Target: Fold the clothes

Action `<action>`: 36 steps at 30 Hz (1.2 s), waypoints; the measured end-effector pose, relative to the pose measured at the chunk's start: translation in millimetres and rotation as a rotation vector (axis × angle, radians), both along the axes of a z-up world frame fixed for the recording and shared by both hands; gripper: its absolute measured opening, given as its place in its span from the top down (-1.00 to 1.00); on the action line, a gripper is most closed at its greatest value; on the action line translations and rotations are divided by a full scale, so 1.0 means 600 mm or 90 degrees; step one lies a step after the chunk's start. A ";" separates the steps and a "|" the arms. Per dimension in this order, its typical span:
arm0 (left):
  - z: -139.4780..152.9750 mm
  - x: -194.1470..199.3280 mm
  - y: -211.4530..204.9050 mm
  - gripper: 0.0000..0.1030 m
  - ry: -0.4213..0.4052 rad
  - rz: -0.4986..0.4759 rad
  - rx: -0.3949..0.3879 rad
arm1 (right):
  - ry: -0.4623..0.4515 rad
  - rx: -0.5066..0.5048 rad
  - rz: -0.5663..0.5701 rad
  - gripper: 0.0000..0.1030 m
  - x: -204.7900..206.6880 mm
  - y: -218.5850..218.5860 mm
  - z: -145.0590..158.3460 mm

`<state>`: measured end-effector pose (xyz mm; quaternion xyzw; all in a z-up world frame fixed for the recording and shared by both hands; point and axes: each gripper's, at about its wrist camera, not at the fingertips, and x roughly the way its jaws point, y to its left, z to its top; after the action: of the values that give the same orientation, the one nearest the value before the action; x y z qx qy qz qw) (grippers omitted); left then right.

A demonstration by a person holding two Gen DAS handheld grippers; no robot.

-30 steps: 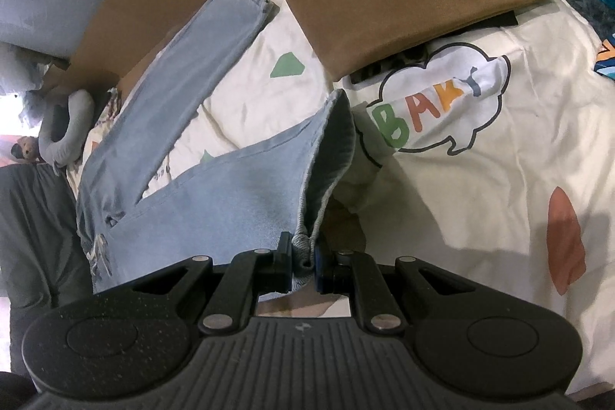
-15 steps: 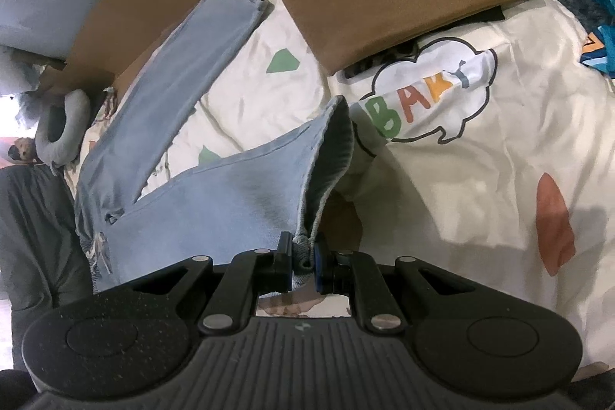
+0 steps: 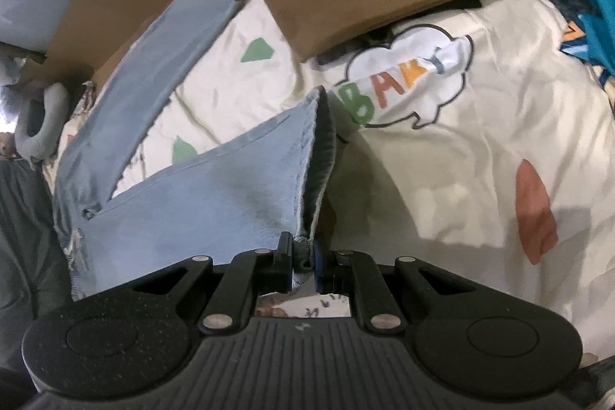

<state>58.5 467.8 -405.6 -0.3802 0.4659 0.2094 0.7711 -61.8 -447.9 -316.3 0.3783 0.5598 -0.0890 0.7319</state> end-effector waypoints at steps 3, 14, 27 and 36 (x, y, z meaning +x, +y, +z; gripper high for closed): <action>0.008 0.002 0.001 0.74 0.015 -0.010 0.018 | 0.020 -0.005 0.004 0.84 -0.010 0.003 -0.020; -0.029 0.023 0.008 0.56 0.055 -0.005 0.022 | 0.100 0.003 -0.001 0.84 -0.046 0.017 -0.112; -0.002 0.029 0.027 0.93 0.040 -0.014 0.111 | 0.139 -0.017 0.036 0.84 -0.033 0.025 -0.161; -0.002 0.036 0.030 0.68 0.060 -0.001 0.092 | 0.137 -0.023 0.036 0.84 -0.040 0.021 -0.153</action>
<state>80.2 485.9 -407.1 -0.3133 0.4854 0.2596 0.7738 -85.9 -435.3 -408.2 0.3375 0.6435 -0.1186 0.6767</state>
